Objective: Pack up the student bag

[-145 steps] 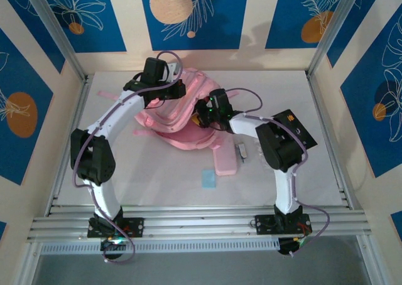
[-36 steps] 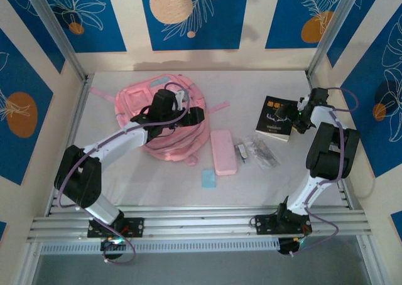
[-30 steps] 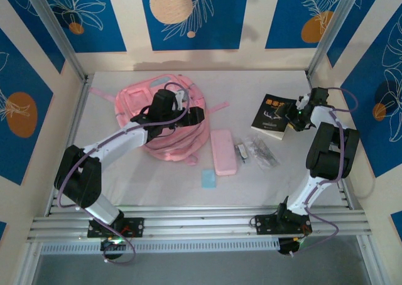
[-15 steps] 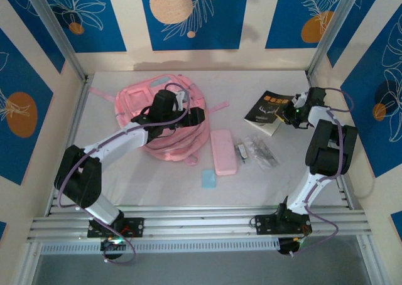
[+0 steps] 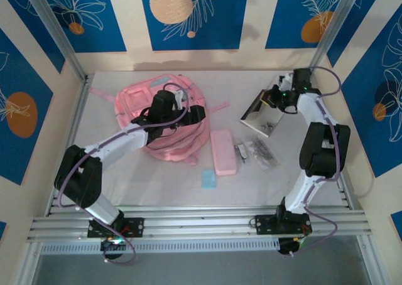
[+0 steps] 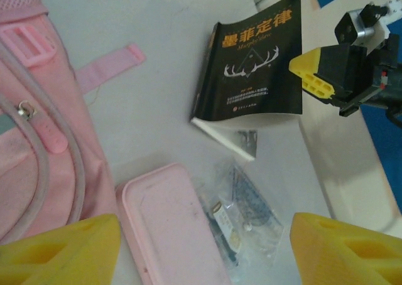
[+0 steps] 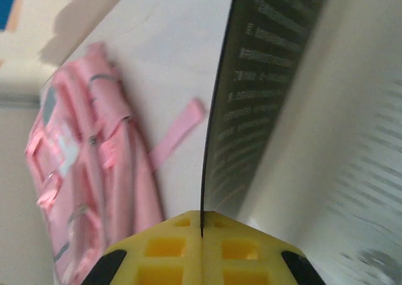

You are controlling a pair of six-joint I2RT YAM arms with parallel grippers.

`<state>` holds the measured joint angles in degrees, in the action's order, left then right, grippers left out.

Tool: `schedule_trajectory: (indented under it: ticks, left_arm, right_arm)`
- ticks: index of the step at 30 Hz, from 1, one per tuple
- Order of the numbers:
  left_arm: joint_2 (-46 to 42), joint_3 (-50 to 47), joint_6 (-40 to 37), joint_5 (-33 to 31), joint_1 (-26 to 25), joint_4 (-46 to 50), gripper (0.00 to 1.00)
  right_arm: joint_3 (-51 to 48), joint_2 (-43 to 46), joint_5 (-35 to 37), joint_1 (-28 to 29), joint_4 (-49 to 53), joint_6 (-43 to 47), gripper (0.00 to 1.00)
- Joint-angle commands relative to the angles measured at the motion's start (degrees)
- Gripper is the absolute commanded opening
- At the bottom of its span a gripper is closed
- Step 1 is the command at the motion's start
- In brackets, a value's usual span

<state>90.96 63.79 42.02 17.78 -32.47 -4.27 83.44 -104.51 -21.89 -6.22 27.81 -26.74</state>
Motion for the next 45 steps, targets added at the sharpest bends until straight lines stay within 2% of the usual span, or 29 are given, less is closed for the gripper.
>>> schedule_trajectory:
  ticks: [1, 8, 13, 18, 23, 29, 35, 40, 45]
  left_arm:
    - [1.4, -1.3, 5.6, 2.4, 1.3, -8.7, 0.72]
    - [2.6, -3.4, 12.9, 3.6, 3.0, -17.4, 0.74]
    - [2.9, -6.9, 17.0, 4.0, 4.1, -21.9, 0.76]
    - [3.9, -9.8, 18.6, 3.9, 4.5, -26.8, 0.77]
    - [9.5, -10.2, 21.2, 6.1, 4.7, -35.6, 0.77]
    - [15.5, -11.5, 25.5, 8.0, 4.3, -49.8, 0.76]
    - [17.7, -11.4, 25.3, 8.8, 4.0, -48.0, 0.75]
    - [18.3, -12.0, 24.5, 9.2, 3.9, -46.2, 0.66]
    - [18.4, -11.3, 23.5, 10.2, 3.8, -43.9, 0.66]
  right_arm:
    - [5.3, 3.0, -3.3, 3.9, 7.2, 2.3, 0.0]
    - [13.0, 4.3, -5.8, 10.5, 11.5, 2.2, 0.0]
    - [14.8, 5.6, -8.2, 13.2, 12.9, 1.2, 0.0]
    - [10.1, 8.1, -15.1, 14.8, 8.9, -1.9, 0.0]
    - [2.6, 9.2, -23.8, 17.5, -0.7, -6.4, 0.0]
    - [0.5, 7.3, -25.9, 20.1, -2.8, -6.2, 0.0]
    - [-4.9, 6.2, -24.6, 19.1, -3.8, -5.5, 0.0]
    - [-10.0, 5.8, -23.3, 16.4, -5.0, -5.3, 0.0]
    - [-13.8, 5.0, -22.2, 15.2, -5.4, -5.0, 0.0]
